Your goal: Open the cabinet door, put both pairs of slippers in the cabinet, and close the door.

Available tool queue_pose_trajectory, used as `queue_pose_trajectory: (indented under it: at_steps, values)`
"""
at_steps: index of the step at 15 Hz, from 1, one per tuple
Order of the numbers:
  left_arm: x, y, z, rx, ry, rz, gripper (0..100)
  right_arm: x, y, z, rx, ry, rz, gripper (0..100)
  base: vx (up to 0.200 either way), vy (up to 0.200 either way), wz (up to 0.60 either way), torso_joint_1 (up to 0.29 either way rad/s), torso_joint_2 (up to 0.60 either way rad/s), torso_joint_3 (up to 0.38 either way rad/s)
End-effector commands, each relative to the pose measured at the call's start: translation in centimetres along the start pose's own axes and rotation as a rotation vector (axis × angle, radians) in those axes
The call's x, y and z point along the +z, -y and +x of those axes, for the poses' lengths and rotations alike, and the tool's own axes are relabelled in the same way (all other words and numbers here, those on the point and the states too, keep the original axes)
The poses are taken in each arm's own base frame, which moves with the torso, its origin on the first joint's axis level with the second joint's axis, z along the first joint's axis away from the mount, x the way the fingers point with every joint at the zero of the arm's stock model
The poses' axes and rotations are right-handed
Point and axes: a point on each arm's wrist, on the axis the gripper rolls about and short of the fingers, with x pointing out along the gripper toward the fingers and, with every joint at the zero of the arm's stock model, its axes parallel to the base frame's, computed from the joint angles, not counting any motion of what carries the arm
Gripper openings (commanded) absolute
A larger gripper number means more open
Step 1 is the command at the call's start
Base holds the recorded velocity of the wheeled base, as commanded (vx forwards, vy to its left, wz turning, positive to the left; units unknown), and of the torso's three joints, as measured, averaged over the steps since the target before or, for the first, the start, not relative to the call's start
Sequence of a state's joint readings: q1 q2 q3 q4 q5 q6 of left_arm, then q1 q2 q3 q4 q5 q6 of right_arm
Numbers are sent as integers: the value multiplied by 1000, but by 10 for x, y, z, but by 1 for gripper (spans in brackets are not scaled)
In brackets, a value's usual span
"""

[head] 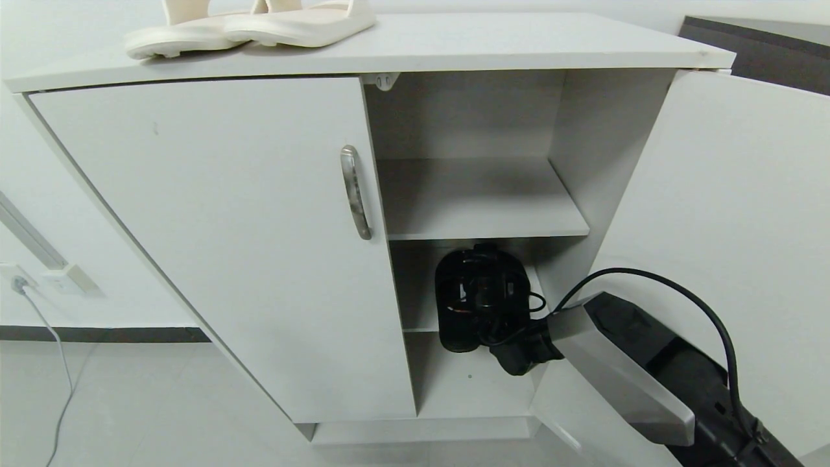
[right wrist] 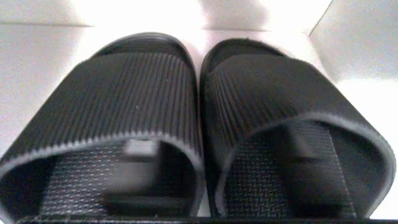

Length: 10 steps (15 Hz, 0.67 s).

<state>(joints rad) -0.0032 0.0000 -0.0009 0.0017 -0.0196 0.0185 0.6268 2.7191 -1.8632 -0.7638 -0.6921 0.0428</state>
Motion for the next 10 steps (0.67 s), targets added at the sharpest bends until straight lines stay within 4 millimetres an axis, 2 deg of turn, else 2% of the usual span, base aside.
queue_pose_trajectory:
  at_steps: [1,2,4,8,10]
  values:
    - [0,0,0,0,-1,0,0,3,2,-5,1,-4,-4,100,0,0,0,0,0,0]
    - [0,0,0,0,1,0,0,6,3,-8,2,-1,-1,100,0,0,0,0,0,0]
    - [0,0,0,0,1,0,0,15,6,-32,27,4,1,100,0,0,0,0,0,0]
    - [0,0,0,0,-1,0,0,24,13,-85,86,-1,-7,100,0,0,0,0,0,0]
    - [0,0,0,0,1,0,0,23,25,-120,96,-25,-34,100,0,0,0,0,0,0]
